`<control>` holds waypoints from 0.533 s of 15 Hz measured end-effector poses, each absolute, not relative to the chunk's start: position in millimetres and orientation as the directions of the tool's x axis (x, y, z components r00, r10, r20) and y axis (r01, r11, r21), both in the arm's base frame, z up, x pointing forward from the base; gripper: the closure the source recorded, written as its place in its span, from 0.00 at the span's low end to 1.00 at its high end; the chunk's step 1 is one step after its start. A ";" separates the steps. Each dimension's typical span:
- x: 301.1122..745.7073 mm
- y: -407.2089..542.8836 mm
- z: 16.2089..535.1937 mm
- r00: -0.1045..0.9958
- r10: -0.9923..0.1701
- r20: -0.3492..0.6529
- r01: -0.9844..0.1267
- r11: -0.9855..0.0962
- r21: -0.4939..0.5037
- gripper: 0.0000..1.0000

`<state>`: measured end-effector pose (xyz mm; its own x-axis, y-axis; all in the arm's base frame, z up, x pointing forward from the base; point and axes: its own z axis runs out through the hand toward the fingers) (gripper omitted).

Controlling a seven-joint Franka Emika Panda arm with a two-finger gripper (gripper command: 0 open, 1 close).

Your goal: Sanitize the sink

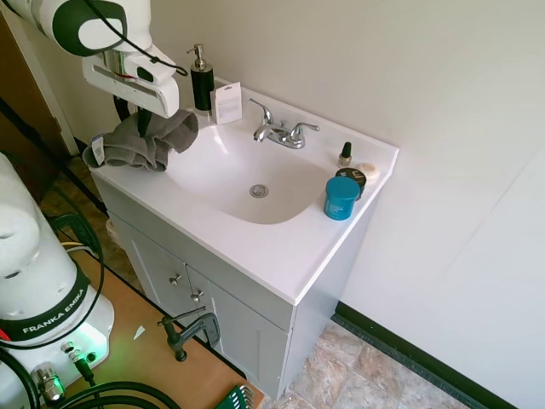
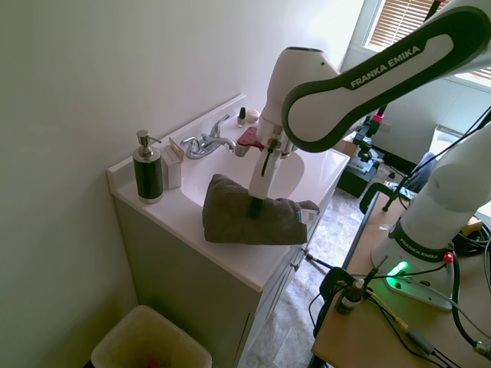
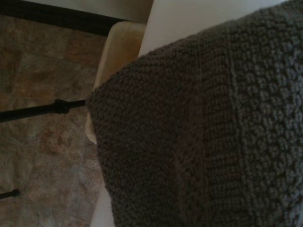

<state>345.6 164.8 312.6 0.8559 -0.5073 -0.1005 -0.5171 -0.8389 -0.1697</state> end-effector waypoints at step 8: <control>374.4 128.5 345.9 0.825 -0.565 0.012 -0.554 -0.812 -0.182 0.00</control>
